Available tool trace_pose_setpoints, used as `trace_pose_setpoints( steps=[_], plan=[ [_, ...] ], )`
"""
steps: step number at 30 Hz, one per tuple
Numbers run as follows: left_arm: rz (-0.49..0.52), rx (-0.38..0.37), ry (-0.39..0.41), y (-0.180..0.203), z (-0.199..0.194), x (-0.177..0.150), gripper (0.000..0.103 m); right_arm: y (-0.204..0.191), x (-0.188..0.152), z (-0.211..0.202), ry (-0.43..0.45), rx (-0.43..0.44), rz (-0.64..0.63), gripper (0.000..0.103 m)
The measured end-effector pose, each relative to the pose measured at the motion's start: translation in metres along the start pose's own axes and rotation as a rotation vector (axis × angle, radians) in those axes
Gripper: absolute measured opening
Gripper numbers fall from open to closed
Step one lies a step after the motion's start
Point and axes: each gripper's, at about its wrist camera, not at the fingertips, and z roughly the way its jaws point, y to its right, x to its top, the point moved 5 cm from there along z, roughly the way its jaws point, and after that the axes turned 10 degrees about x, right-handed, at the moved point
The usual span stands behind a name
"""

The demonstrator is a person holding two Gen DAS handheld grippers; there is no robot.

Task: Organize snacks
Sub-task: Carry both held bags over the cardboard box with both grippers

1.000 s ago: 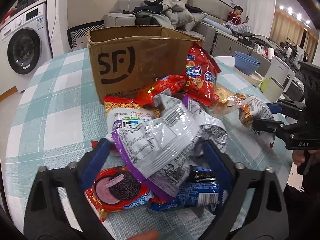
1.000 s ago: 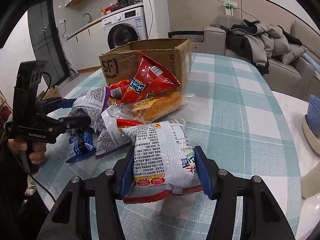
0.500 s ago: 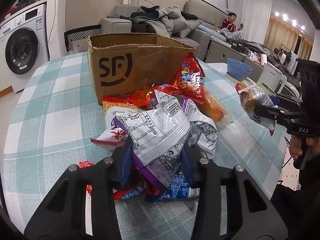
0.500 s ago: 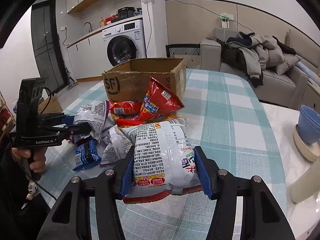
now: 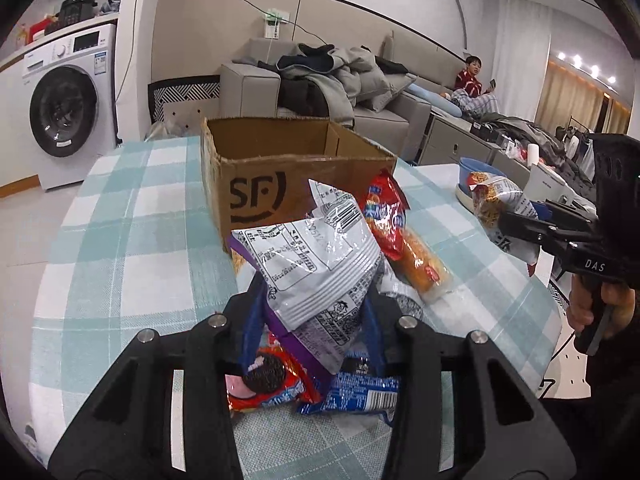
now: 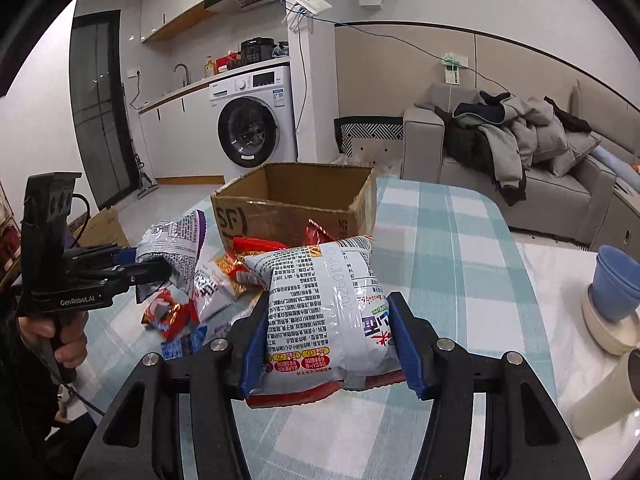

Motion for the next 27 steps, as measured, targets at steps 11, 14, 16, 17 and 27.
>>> trace_pose_setpoints(
  steps=[11,14,16,17,27],
  plan=[
    [0.006,0.054,0.032,-0.002,-0.004,0.034,0.039,-0.003,0.036,0.041,-0.011,0.016,-0.008,0.057],
    [-0.005,0.068,0.032,-0.004,-0.001,0.045,0.039,-0.002,0.046,0.048,0.005,0.022,0.0,0.057],
    [-0.006,0.083,0.037,-0.005,0.002,0.051,0.039,0.0,0.052,0.052,0.014,0.023,0.002,0.057],
    [-0.008,0.09,0.04,-0.006,0.003,0.054,0.039,0.0,0.054,0.054,0.015,0.025,0.003,0.057],
    [-0.03,0.106,0.038,-0.013,0.024,0.091,0.039,0.013,0.084,0.073,0.036,0.037,0.043,0.057]
  ],
)
